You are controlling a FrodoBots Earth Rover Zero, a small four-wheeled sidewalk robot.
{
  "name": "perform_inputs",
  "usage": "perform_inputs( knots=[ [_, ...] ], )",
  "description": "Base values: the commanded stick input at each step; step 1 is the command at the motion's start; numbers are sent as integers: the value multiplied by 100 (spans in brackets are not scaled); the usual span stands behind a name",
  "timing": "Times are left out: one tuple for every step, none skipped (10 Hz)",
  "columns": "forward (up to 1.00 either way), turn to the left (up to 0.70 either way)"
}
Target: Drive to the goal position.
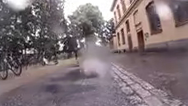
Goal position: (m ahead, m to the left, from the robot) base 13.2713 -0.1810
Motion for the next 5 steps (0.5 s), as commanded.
perform_inputs(
  knots=[
    [70, 0],
    [70, 0],
    [70, 0],
    [70, 0],
    [70, 0]
  ],
)
